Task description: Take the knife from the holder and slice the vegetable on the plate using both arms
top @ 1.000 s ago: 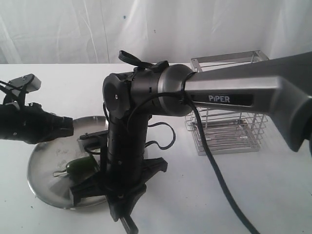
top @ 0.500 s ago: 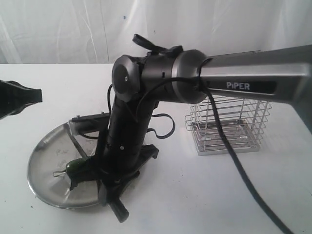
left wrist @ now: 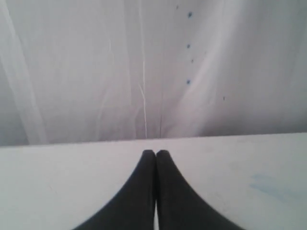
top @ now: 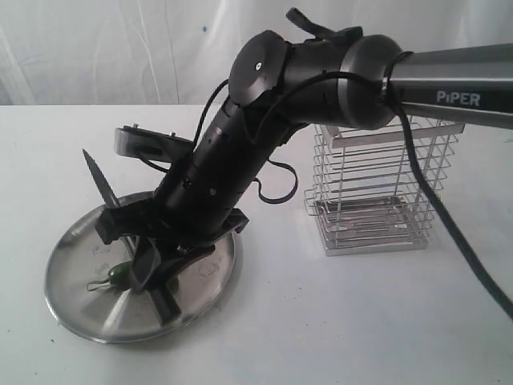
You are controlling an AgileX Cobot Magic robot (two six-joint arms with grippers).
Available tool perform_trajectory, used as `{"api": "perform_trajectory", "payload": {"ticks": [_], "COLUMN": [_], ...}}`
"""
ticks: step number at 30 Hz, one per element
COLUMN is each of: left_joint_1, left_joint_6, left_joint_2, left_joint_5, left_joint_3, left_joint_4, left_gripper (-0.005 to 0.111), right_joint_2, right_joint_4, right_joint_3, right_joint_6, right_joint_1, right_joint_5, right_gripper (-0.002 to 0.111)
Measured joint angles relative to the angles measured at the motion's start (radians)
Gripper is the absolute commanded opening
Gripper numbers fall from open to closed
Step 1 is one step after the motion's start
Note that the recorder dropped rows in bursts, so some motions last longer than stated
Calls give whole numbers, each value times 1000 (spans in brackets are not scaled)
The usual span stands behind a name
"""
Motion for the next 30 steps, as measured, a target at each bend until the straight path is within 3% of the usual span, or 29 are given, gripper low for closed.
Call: {"api": "perform_trajectory", "payload": {"ticks": [9,16,19,26,30], "left_joint_1": [0,0,0,0,0], "left_joint_6": [308,577,597,516,498], "left_joint_2": [-207,-218,-218,-218,-218], "left_joint_5": [-150,-249,-169,176,263], "left_joint_3": [0,49,121,281,312], "left_joint_4": [-20,-233,-256,-266,-266], "left_gripper": [0,0,0,0,0], "right_joint_2": [-61,-6,69,211,249], "right_joint_4": [27,94,111,206,246], "right_joint_3": [0,-43,-112,-255,-269], "right_joint_6": [-2,-71,-101,-82,-75], "right_joint_1": [-57,-117,-117,-141,-145], "right_joint_5": [-33,53,95,102,102], "right_gripper": [0,0,0,0,0]}}
